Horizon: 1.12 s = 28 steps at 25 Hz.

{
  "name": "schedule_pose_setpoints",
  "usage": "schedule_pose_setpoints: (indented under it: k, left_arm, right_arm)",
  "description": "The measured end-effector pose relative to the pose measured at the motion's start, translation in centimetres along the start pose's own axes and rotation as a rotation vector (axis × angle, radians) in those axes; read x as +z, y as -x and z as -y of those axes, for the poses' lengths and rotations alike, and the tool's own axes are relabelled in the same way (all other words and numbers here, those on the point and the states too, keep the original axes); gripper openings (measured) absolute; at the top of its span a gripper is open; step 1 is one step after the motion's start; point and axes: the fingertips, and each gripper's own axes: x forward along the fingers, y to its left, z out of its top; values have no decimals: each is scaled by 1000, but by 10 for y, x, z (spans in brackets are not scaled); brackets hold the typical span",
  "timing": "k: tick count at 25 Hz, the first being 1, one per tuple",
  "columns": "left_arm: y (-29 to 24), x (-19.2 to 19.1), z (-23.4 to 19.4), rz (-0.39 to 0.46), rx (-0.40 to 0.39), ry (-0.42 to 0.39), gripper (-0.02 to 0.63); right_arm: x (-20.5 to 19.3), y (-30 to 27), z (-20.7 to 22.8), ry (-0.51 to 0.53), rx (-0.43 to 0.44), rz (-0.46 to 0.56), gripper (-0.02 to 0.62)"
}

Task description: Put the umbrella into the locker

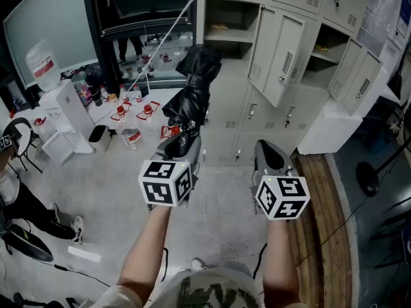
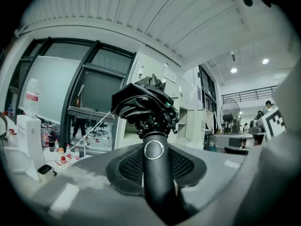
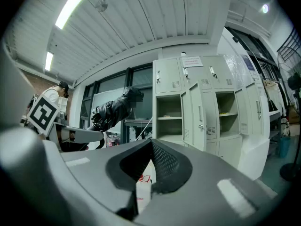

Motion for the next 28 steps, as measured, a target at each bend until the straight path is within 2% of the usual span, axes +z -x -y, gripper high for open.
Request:
schedule_pose_setpoints:
  k: [7, 15, 28]
  left_arm:
    - [-4, -2, -5, -8, -17, -3, 138]
    - [-35, -7, 1, -28, -22, -7, 138]
    - [-139, -5, -5, -42, 42, -23, 137]
  right_arm:
    - [-5, -3, -7, -5, -2, -6, -2]
    - [-10, -18, 12, -10, 14, -9, -2]
    - [-19, -107, 79, -26, 110, -14, -2]
